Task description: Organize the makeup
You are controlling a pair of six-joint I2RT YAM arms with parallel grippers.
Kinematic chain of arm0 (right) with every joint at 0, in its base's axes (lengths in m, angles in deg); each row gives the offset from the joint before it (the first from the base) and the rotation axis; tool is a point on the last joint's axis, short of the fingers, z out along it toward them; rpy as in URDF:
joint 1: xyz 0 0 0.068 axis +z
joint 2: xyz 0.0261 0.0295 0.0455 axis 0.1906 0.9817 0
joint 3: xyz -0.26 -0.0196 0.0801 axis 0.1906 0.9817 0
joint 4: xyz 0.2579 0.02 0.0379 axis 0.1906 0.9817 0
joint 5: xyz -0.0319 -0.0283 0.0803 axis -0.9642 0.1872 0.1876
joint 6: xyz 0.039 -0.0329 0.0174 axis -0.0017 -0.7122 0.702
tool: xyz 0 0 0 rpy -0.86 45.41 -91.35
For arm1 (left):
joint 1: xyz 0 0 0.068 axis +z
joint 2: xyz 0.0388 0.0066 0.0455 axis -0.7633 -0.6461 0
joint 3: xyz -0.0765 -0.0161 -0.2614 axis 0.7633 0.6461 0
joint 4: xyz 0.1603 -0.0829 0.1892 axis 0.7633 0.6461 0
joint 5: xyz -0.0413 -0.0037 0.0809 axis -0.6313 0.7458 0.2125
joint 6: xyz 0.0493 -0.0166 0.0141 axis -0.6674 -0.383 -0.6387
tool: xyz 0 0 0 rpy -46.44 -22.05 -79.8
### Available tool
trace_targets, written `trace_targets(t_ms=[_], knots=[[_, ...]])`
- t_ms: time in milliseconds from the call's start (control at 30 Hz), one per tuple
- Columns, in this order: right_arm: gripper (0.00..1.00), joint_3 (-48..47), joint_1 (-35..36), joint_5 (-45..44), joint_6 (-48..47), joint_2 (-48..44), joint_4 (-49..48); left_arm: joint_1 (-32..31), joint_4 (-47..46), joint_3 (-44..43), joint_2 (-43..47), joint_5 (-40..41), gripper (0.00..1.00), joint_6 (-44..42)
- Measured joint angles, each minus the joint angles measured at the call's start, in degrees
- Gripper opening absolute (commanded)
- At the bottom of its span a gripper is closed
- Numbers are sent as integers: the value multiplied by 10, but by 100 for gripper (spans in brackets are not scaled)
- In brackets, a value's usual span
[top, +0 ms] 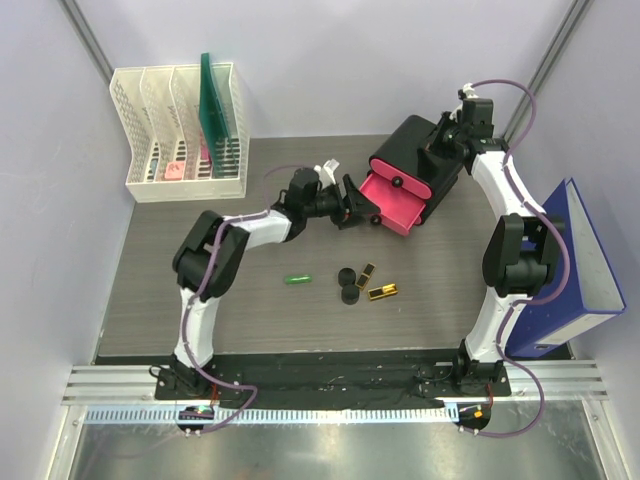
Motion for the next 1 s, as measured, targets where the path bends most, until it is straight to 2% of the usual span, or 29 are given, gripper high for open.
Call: trace_targets(t_ms=[267,433,567,767,1000], knots=[[1,0,0,1,0,0,0,-2,259,-42,126,9,73,-225],[1,1,0,1,0,0,0,-21,440,-62,144,88,77,-371],[1,2,0,2,0,0,-2,-52,562,-62,144,161,80,-455],[1,6,0,3,0,0,-9,-89,655,-67,142,254,80,-520],[1,8,0,5,0,0,-15,-120,694,-107,112,321,80,-560]])
